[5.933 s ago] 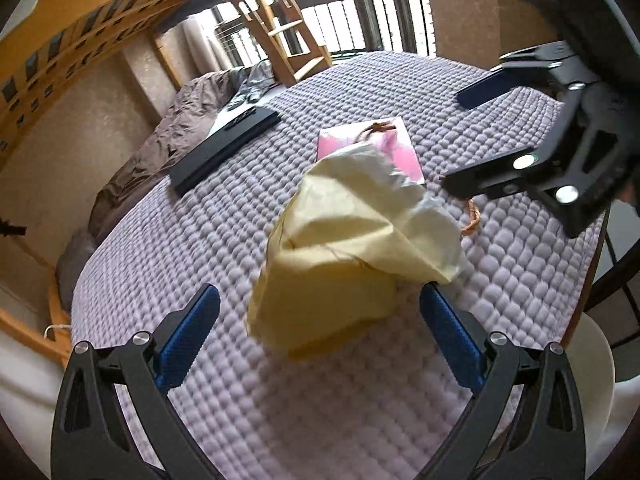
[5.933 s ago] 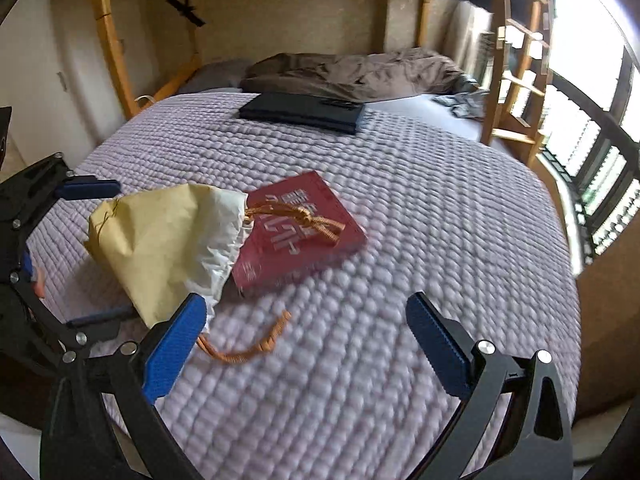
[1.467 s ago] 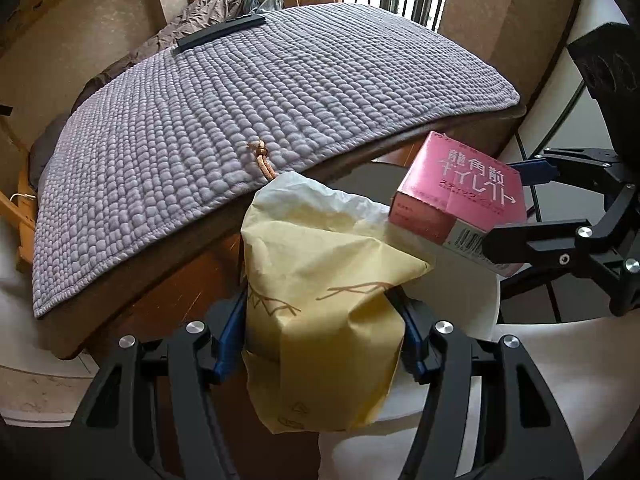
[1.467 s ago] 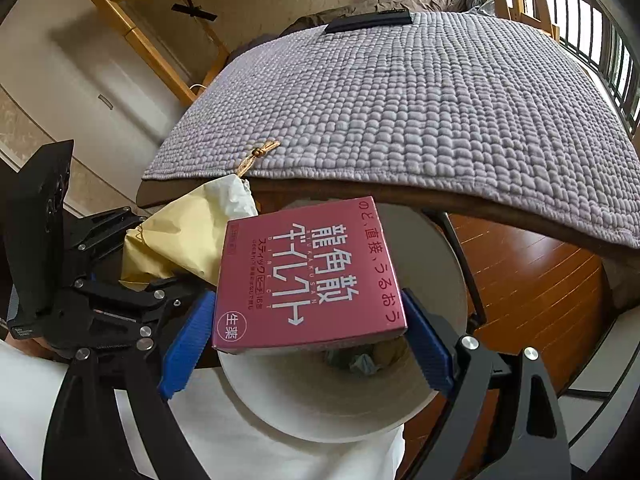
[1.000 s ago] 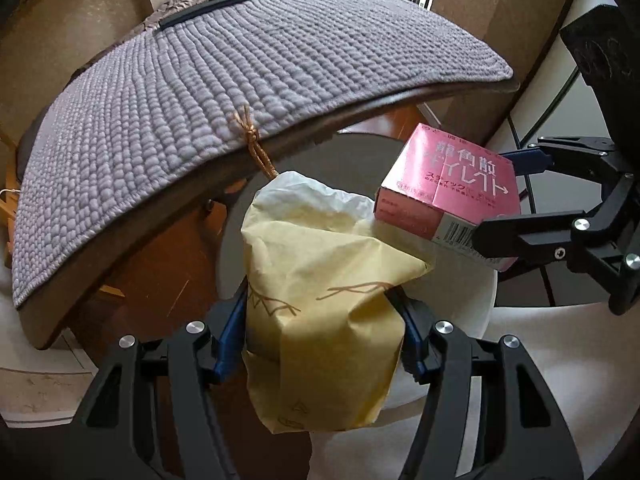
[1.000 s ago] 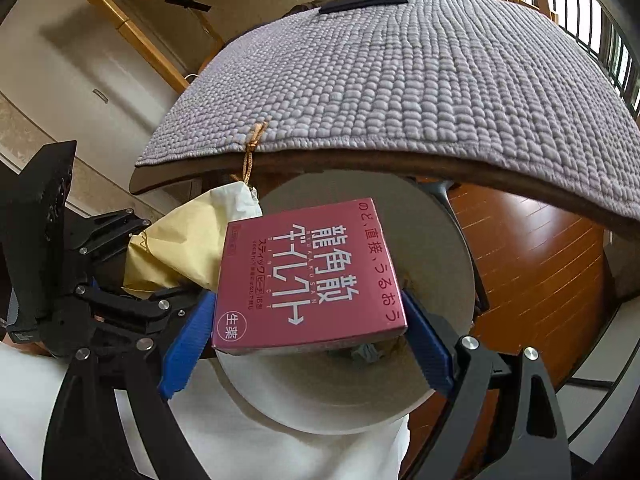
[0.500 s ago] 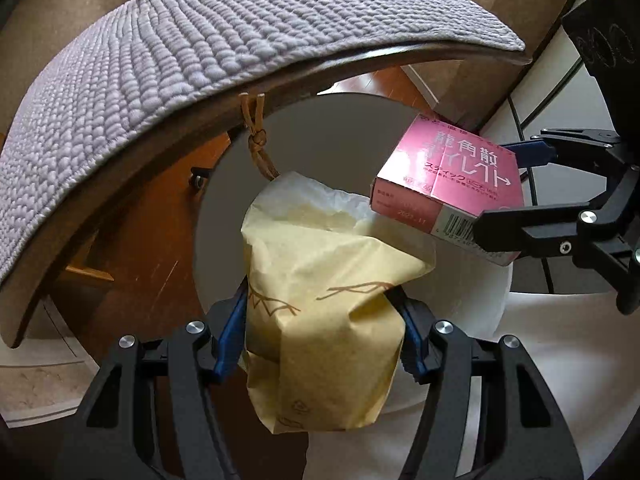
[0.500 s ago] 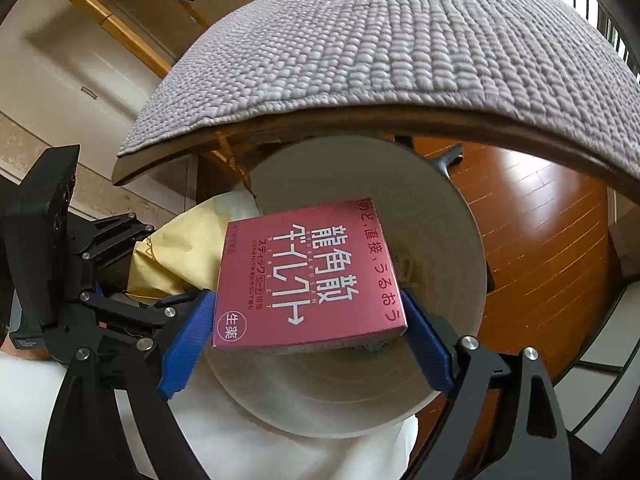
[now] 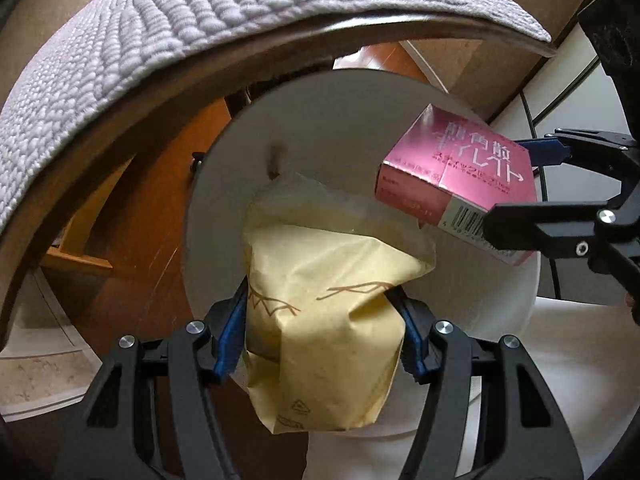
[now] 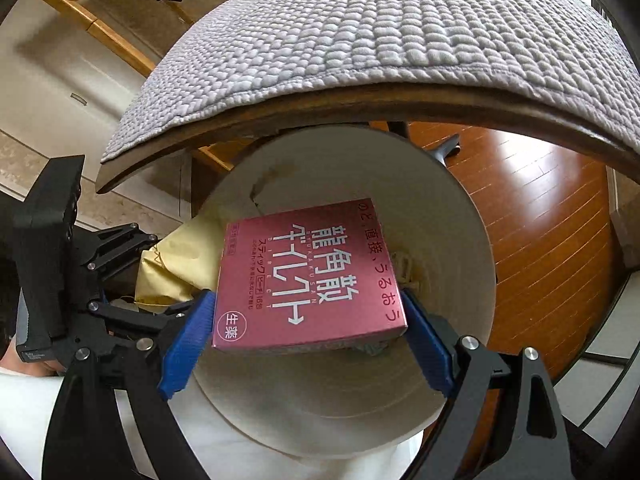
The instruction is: Collect trash
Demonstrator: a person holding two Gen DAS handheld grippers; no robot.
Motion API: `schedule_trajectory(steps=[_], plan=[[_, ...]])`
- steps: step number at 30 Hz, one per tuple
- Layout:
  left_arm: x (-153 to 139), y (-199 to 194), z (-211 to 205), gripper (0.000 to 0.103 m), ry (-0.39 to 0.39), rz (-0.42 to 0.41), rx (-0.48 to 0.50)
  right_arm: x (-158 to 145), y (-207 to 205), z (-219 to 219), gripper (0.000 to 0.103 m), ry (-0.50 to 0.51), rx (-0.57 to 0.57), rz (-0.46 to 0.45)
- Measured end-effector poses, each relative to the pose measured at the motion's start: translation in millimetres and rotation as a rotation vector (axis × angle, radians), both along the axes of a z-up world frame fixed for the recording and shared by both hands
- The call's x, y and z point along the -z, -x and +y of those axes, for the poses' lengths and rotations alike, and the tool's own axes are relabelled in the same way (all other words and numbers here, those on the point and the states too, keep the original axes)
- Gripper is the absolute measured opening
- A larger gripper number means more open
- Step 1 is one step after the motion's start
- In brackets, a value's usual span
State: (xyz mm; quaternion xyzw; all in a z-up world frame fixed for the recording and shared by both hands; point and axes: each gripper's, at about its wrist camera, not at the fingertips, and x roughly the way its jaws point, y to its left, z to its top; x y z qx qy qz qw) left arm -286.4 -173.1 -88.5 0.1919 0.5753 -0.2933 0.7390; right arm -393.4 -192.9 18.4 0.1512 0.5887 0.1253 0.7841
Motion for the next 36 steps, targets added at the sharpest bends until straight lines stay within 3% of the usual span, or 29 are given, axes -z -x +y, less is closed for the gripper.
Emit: schedule_trajectory(steps=[3, 4, 6, 11, 14, 17, 20, 25, 32, 36], plan=[[6, -1, -2, 0.065, 0.002, 0.015, 0.011, 9, -2, -4, 0.089, -0.006, 0.006, 0.005], [7, 1, -3, 0.070, 0.010, 0.019, 0.022, 14, -5, -4, 0.089, -0.008, 0.008, 0.012], [4, 0, -3, 0.087, 0.021, 0.007, 0.026, 21, -7, -3, 0.096, -0.008, 0.014, 0.027], [-3, -3, 2, 0.089, 0.027, 0.007, 0.007, 24, -8, -11, 0.096, 0.004, 0.030, 0.025], [-26, -8, 9, 0.089, 0.067, -0.012, -0.008, 10, -8, -18, 0.096, -0.006, 0.034, -0.008], [-68, -18, 18, 0.089, 0.138, -0.100, -0.027, -37, -3, -22, 0.096, 0.012, 0.037, -0.117], [-113, -42, 33, 0.100, 0.203, -0.254, -0.124, -68, -17, -41, 0.098, 0.095, 0.076, -0.238], [-132, -113, 60, 0.102, 0.173, -0.406, -0.337, -82, -71, -93, 0.098, 0.279, 0.203, -0.353], [-111, -205, 98, 0.102, 0.095, -0.428, -0.540, -80, -144, -174, 0.098, 0.410, 0.320, -0.374], [-100, -233, 127, 0.102, 0.078, -0.407, -0.623, -71, -172, -203, 0.098, 0.443, 0.352, -0.365]])
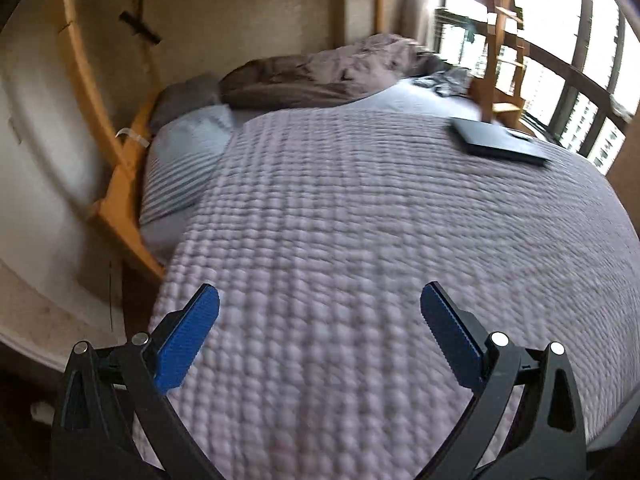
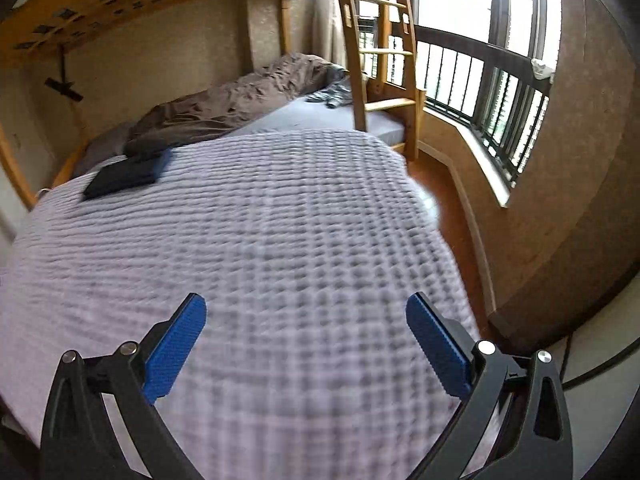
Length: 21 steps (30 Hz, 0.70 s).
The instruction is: Collect trash
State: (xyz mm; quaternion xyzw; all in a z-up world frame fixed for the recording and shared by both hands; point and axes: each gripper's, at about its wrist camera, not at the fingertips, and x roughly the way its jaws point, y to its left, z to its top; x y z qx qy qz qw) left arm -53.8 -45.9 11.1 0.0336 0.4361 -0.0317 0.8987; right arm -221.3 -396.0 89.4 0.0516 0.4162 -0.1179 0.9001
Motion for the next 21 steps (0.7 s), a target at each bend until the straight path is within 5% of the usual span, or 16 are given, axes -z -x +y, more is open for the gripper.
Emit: schedule_trajectory(steps=[8, 21], plan=[[19, -39, 21, 0.102, -0.015, 0.036, -0.031, 17, -31, -42, 0.098, 0.020, 0.037, 0.045], [27, -48, 25, 0.102, 0.017, 0.061, -0.041, 30, -40, -58, 0.099, 0.006, 0.062, 0.117]])
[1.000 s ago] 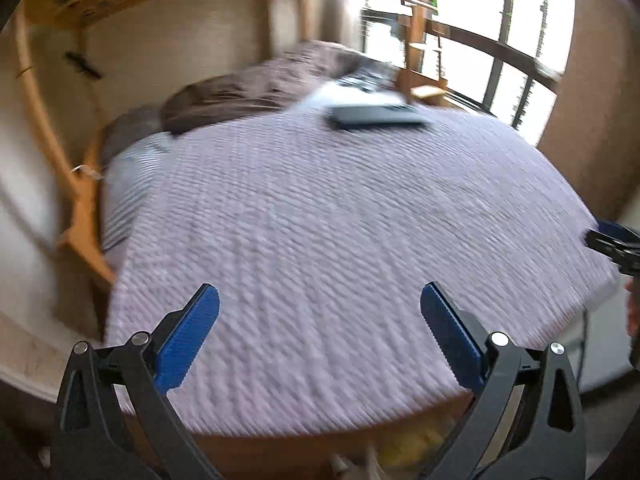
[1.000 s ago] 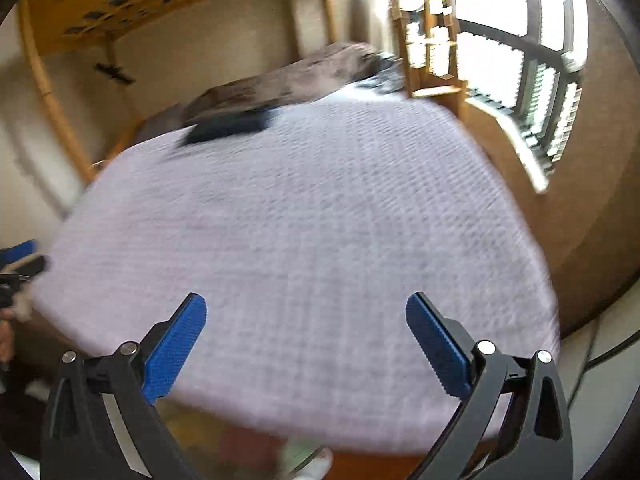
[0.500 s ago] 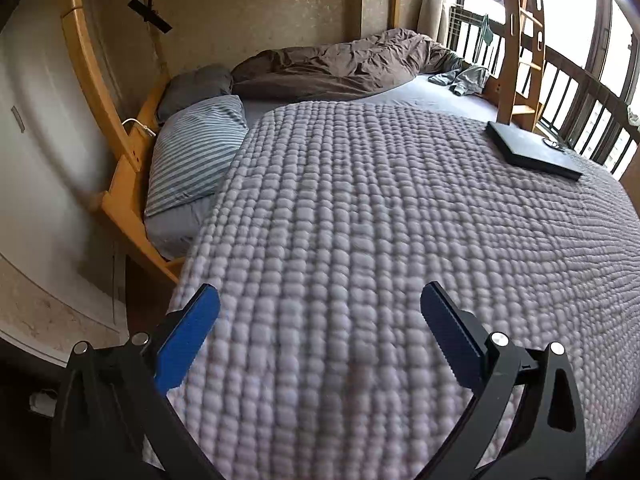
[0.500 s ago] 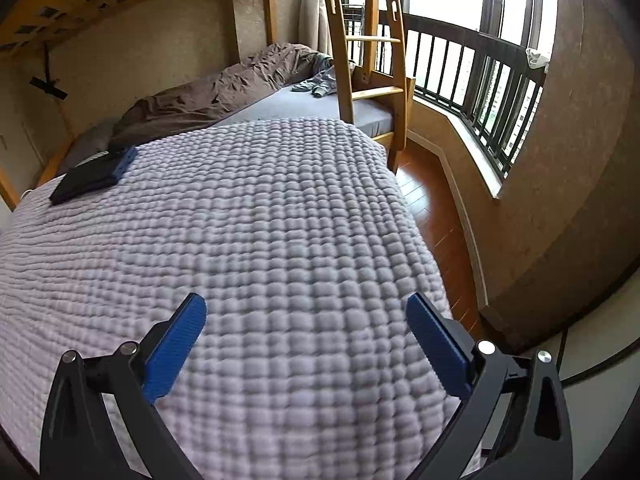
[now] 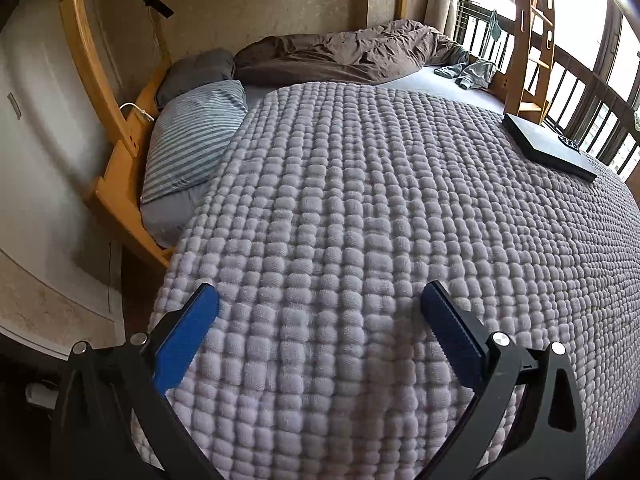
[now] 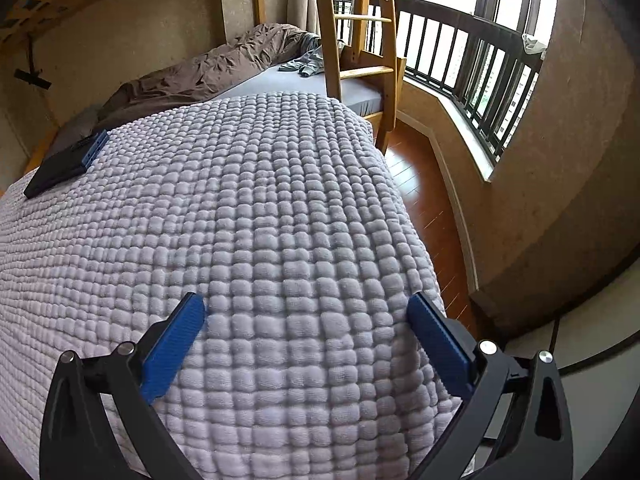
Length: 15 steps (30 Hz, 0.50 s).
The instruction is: Collect trash
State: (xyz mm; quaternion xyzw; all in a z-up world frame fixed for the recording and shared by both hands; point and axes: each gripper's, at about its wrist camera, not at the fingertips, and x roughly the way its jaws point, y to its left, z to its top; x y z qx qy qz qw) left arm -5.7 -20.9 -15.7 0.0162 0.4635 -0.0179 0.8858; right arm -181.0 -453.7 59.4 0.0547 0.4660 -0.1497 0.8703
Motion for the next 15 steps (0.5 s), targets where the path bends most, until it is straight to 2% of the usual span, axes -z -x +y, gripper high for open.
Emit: schedule_trajectory(steps=[15], plan=[[0.7, 0.5, 0.0, 0.102, -0.003, -0.001, 0.000, -0.2, 0.3, 2.1, 0.099, 0.002, 0.000, 0.001]])
